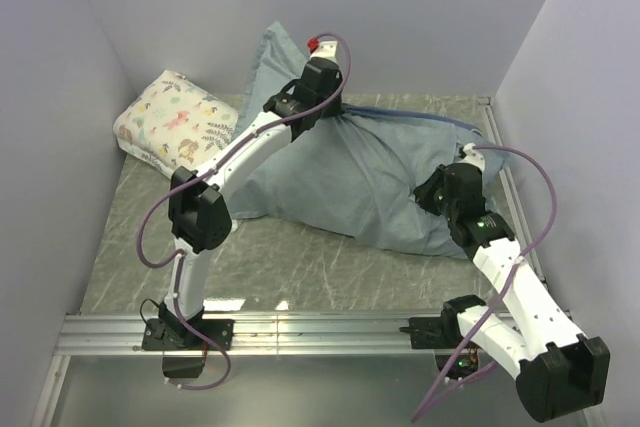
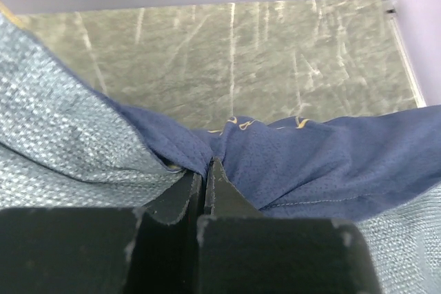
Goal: Remove the pillowcase from the pillow
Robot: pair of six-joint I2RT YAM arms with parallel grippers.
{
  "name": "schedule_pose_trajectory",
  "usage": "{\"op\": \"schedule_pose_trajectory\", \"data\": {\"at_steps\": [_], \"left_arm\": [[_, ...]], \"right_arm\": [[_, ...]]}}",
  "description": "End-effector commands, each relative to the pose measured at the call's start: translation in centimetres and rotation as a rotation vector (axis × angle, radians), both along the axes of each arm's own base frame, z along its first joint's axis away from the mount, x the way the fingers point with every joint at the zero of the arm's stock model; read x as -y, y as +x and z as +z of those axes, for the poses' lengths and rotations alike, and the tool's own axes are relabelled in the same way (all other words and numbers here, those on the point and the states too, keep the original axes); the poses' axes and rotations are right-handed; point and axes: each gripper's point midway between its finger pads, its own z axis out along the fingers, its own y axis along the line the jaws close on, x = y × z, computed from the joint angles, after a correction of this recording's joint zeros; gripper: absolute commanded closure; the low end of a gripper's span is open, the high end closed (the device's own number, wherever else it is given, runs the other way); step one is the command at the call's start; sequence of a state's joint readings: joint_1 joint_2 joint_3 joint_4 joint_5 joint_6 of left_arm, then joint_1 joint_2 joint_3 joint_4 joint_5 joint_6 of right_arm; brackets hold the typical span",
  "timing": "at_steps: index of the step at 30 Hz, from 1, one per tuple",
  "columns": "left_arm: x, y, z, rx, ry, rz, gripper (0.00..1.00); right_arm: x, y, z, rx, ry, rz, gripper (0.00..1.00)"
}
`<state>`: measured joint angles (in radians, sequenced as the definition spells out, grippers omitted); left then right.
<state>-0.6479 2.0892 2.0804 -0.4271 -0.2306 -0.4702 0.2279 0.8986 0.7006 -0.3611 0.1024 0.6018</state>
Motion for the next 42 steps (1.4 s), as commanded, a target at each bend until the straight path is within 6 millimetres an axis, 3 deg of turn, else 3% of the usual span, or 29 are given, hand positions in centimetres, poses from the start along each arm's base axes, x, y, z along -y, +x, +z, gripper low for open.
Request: {"op": "schedule_pose_trajectory", "data": {"at_steps": [1,2,3,5,7,12,14,19,20,21,24,26,27,28,29,31,33,34,35,36,37,38,39,40,41,42], "left_arm": [[-0.3,-2.8,11.4,0.222,-0.006,0.016,1.0],[0.7,-4.1,13.8,0.258,-0.014,-0.004,1.0],[1.3,-4.4,14.3,0.271,-0.005,-0.014,1.0],[2.2,-5.5,16.8,0.32,-0.023,-0.036,1.0],[3.1,-6.4,17.2,0.328,-0.032,-0.061,1.0],[4.1,-9.3,18.8,0.368,-0.058,-0.086,1.0],[4.1,-9.5,19.7,0.398,-0.054,-0.074,1.0],[5.0,-7.0,18.8,0.435,0.0,-0.052,0.99],[4.7,-5.7,18.3,0.435,0.003,-0.04,0.98],[5.4,-4.7,16.4,0.41,0.014,-0.058,0.96],[4.7,-1.8,12.6,0.341,0.048,-0.058,0.91],[3.5,-0.3,10.3,0.288,0.051,-0.049,0.74],[3.2,-0.2,10.3,0.282,0.033,-0.063,0.68],[3.4,-0.2,8.9,0.25,0.029,-0.094,0.5],[2.4,0.0,9.5,0.255,0.018,-0.085,0.41],[1.9,-0.1,9.3,0.242,0.016,-0.093,0.22],[1.1,-0.8,10.8,0.252,0.003,-0.087,0.19],[0.7,-1.1,10.3,0.237,0.009,-0.084,0.16],[-0.1,-2.2,12.3,0.263,-0.016,-0.081,0.16],[-0.4,-2.8,12.6,0.261,-0.029,-0.08,0.16],[-0.7,-3.3,10.8,0.225,-0.016,-0.083,0.15],[-1.4,-4.9,12.5,0.242,-0.045,-0.098,0.16],[-1.6,-5.7,12.3,0.23,-0.057,-0.105,0.16],[-1.6,-6.6,9.7,0.19,-0.041,-0.116,0.16],[-2.4,-8.4,11.3,0.213,-0.074,-0.127,0.16],[-2.7,-9.4,8.3,0.161,-0.061,-0.143,0.16]], "right_arm": [[-3.6,-0.1,4.1,0.1,0.108,0.137,0.87],[-4.3,-0.5,4.4,0.096,0.115,0.163,0.92],[-4.7,-0.8,5.6,0.121,0.125,0.176,0.99],[-5.8,-1.6,6.5,0.138,0.136,0.209,1.0],[-6.3,-2.0,7.9,0.167,0.143,0.227,1.0],[-7.3,-2.4,9.1,0.178,0.144,0.282,1.0],[-8.2,-2.4,9.3,0.178,0.16,0.319,1.0],[-11.6,-1.5,10.7,0.181,0.16,0.414,1.0],[-12.1,-1.0,11.0,0.184,0.16,0.421,1.0],[-13.2,-0.6,11.4,0.177,0.173,0.457,1.0],[-15.4,0.5,12.4,0.181,0.199,0.52,1.0],[-15.9,1.2,12.5,0.175,0.196,0.531,1.0],[-16.3,1.8,12.6,0.171,0.196,0.532,1.0],[-16.7,1.9,12.7,0.17,0.209,0.546,1.0],[-17.2,2.4,12.8,0.175,0.217,0.552,1.0],[-17.9,2.6,12.6,0.159,0.242,0.572,1.0],[-18.2,3.1,11.8,0.139,0.24,0.569,1.0],[-18.1,3.3,11.4,0.135,0.229,0.554,0.97],[-17.7,3.3,10.6,0.124,0.217,0.539,0.95],[-17.4,3.4,10.3,0.123,0.203,0.523,0.9],[-16.9,3.5,10.0,0.126,0.188,0.503,0.88],[-16.1,3.7,9.6,0.129,0.167,0.468,0.86],[-15.8,3.7,9.5,0.13,0.158,0.458,0.8],[-15.5,3.8,9.5,0.135,0.149,0.45,0.78],[-15.2,3.9,9.5,0.138,0.14,0.432,0.77],[-15.0,4.0,9.6,0.141,0.136,0.426,0.73]]}}
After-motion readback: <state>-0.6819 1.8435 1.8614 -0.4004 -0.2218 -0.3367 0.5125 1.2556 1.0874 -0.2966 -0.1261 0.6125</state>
